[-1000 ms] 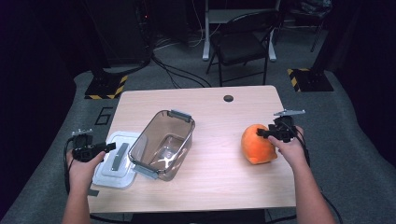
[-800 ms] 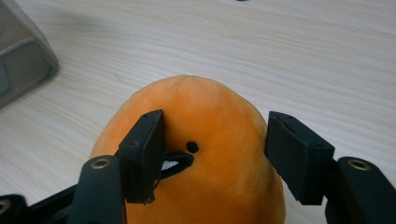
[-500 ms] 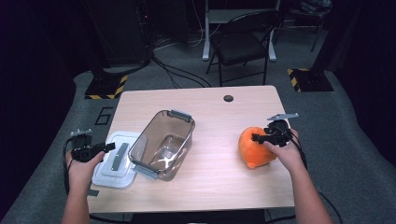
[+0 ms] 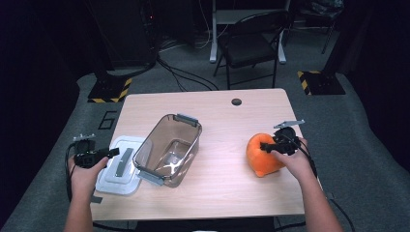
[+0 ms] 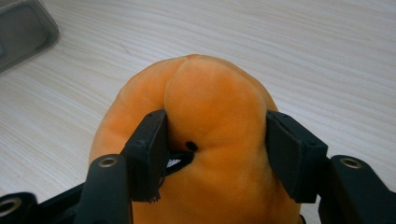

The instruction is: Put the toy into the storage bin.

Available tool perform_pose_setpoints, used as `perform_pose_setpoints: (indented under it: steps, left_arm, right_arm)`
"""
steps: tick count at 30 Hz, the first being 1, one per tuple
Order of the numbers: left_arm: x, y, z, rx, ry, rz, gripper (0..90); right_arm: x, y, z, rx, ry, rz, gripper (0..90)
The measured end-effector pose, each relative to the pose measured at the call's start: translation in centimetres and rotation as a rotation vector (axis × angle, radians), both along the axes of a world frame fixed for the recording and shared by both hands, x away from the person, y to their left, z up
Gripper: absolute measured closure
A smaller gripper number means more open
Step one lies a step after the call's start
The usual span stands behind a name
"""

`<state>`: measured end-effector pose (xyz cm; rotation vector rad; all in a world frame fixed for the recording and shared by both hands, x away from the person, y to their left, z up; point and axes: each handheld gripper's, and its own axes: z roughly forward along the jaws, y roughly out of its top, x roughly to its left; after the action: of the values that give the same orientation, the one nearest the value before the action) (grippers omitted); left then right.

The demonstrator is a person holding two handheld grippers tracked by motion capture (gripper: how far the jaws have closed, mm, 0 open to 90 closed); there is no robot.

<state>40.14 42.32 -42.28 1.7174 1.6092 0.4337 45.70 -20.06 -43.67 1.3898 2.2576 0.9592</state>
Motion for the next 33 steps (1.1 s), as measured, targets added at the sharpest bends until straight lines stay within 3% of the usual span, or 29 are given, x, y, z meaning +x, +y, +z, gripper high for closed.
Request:
perform_pose_setpoints:
  steps: [5, 8, 12, 24, 33]
  left_arm:
    - [0.0, 0.0, -0.1, -0.001, -0.001, 0.005, 50.0]
    - [0.0, 0.1, -0.1, -0.002, 0.002, 0.002, 50.0]
    - [0.1, 0.1, -0.1, 0.001, -0.002, 0.004, 50.0]
    - [0.1, 0.1, -0.2, 0.000, 0.000, 0.006, 50.1]
    - [0.1, 0.1, -0.3, -0.001, 0.004, 0.006, 50.1]
  right_arm:
    - [-0.1, 0.4, 0.1, -0.009, 0.014, 0.013, 43.6]
    - [-0.2, 0.8, 0.5, -0.057, 0.020, 0.018, 49.8]
    - [0.0, 0.8, 0.6, -0.074, 0.029, 0.039, 53.8]
    - [-0.3, 0.5, 1.3, 0.003, 0.109, 0.048, 71.9]
    - [-0.4, 0.6, 2.5, 0.027, 0.102, 0.021, 76.1]
